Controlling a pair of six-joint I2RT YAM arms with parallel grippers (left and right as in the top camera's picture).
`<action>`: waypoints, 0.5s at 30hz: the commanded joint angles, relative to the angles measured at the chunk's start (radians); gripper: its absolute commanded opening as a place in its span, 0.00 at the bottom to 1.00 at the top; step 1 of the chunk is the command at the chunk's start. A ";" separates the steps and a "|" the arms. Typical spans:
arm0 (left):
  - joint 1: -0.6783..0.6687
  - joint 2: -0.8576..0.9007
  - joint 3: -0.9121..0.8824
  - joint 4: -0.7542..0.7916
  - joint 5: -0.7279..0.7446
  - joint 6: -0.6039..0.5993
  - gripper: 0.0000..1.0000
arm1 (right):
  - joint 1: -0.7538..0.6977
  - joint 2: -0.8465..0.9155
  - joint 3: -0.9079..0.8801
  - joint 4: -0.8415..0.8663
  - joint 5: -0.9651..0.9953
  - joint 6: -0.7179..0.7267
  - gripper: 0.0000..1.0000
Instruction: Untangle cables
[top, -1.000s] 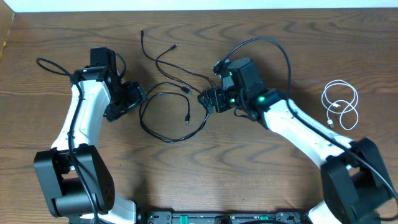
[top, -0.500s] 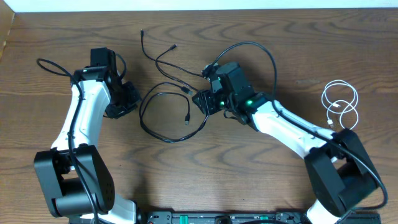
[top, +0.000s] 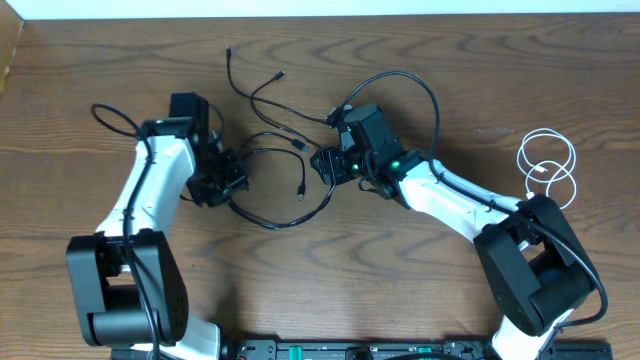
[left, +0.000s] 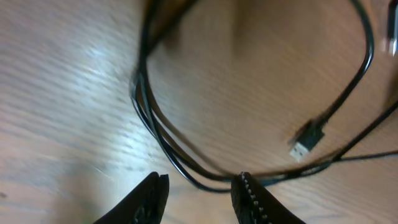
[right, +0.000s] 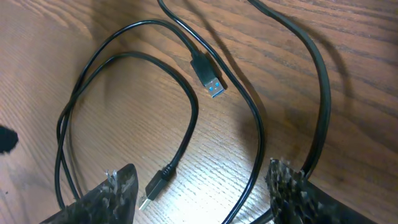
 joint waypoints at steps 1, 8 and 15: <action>-0.039 0.006 -0.038 -0.008 0.022 -0.072 0.39 | 0.010 0.014 -0.001 0.006 0.011 0.010 0.63; -0.118 0.006 -0.137 0.056 0.022 -0.145 0.49 | 0.010 0.014 -0.001 0.006 0.011 0.010 0.68; -0.151 0.006 -0.146 0.068 0.019 -0.168 0.49 | 0.011 0.014 -0.001 0.006 0.011 0.016 0.69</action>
